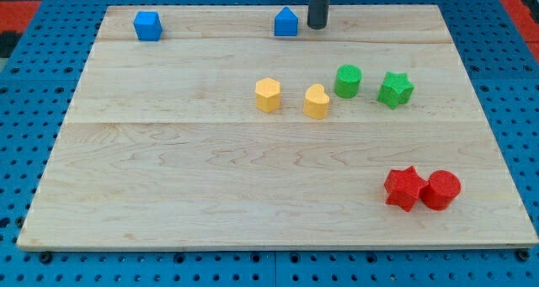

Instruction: Push the green star to the top right of the board

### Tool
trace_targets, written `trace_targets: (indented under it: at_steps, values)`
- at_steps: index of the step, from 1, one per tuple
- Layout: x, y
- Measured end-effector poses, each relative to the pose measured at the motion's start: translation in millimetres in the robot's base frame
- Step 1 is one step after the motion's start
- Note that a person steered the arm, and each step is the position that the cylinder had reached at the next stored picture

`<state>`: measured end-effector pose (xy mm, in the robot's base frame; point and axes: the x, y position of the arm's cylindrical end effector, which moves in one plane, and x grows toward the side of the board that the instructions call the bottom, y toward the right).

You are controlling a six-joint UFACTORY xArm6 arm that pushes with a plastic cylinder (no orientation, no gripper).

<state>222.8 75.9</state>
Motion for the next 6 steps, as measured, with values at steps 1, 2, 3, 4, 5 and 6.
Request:
trace_targets:
  at_steps: [1,2,3,4,5,6]
  values:
    - [-12.3,-22.8]
    - [-12.9,-83.5]
    - [-15.3,-102.4]
    - [-9.0,-33.2]
    - [11.3,20.2]
    - [27.8,24.9]
